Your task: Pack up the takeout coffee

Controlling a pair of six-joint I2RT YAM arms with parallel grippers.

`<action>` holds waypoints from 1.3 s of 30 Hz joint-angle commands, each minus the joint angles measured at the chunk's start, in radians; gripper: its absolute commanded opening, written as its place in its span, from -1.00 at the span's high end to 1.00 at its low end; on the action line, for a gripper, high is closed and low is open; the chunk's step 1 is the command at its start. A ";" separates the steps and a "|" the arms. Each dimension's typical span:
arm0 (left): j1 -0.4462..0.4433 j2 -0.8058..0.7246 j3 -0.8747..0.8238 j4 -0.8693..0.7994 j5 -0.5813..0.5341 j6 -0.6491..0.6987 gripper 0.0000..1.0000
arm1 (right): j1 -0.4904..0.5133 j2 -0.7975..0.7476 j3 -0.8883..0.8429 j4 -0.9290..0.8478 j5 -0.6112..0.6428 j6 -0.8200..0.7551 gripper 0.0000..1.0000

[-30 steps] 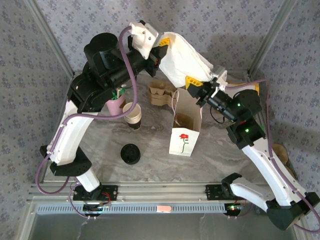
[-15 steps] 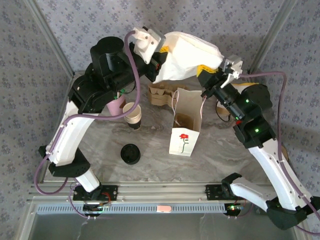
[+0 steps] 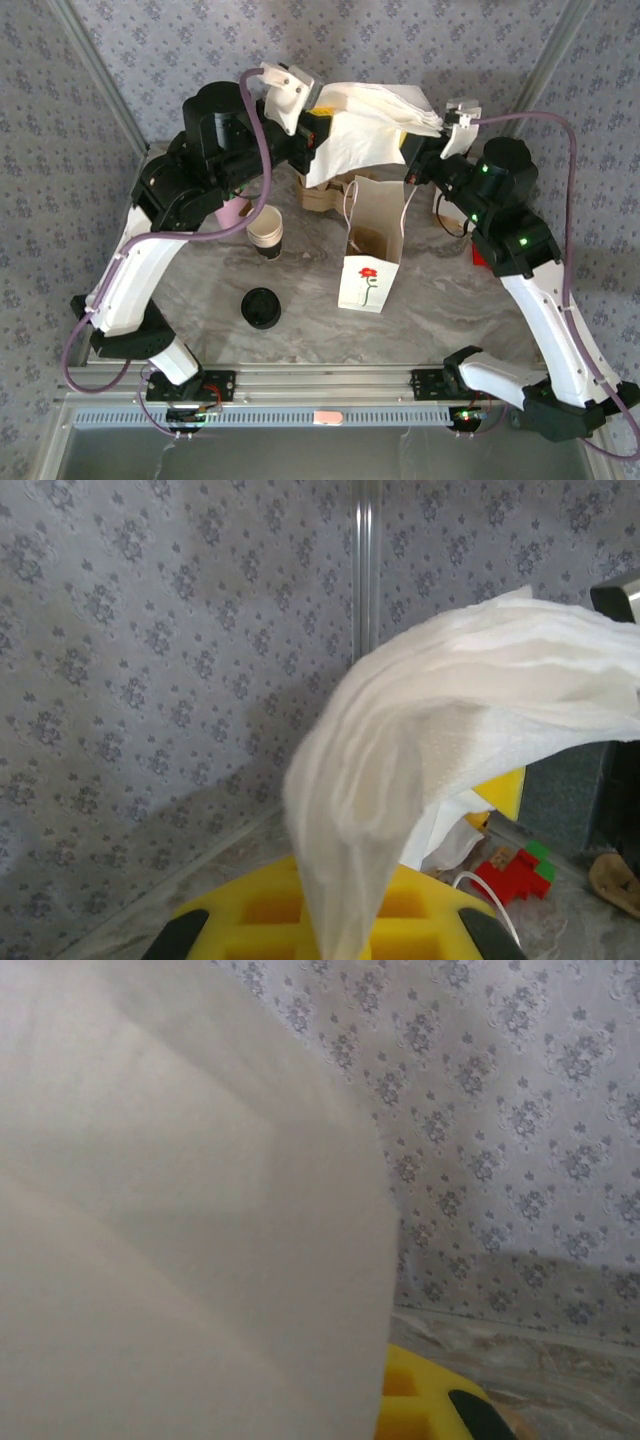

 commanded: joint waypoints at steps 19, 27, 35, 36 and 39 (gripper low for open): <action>0.001 -0.069 -0.059 0.023 0.051 0.107 0.93 | -0.179 -0.032 0.028 -0.060 -0.316 -0.043 1.00; 0.001 -0.182 -0.249 0.131 0.124 0.197 0.30 | -0.213 -0.030 0.045 -0.037 -0.387 -0.107 1.00; 0.001 -0.324 -0.364 0.134 0.182 0.258 -0.42 | -0.216 -0.025 0.070 -0.037 -0.333 -0.162 1.00; 0.001 -0.347 -0.381 0.134 0.184 0.265 -0.48 | -0.216 -0.026 0.070 -0.031 -0.335 -0.174 1.00; 0.003 -0.396 -0.408 0.135 0.163 0.273 -0.63 | -0.216 -0.029 0.065 -0.012 -0.361 -0.223 1.00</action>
